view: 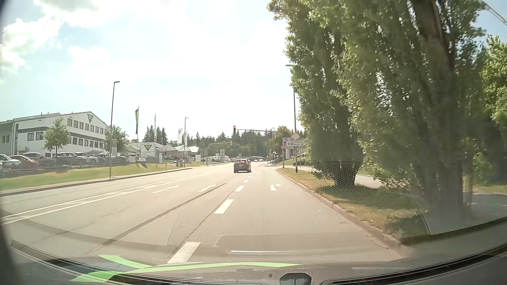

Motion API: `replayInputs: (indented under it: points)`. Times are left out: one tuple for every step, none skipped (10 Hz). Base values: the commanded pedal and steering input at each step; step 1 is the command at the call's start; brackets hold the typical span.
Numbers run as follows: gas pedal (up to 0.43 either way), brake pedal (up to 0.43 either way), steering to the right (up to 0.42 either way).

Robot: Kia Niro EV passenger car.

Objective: Follow the waypoints while adhering to traffic rules and regulations

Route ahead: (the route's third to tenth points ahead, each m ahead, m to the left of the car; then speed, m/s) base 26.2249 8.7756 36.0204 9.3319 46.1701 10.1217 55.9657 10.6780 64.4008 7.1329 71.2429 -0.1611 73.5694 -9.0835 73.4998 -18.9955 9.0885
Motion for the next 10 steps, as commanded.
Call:
replayInputs:
  points:
    - [0.11, 0.0, -0.017]
    - [0.11, 0.0, -0.015]
    - [0.11, 0.0, -0.012]
    - [0.11, 0.0, -0.01]
    - [0.098, 0.0, -0.009]
    - [0.098, 0.0, -0.009]
    - [0.087, 0.0, -0.009]
    - [0.079, 0.0, -0.008]
    - [0.067, 0.0, -0.008]
    - [0.039, 0.0, -0.008]
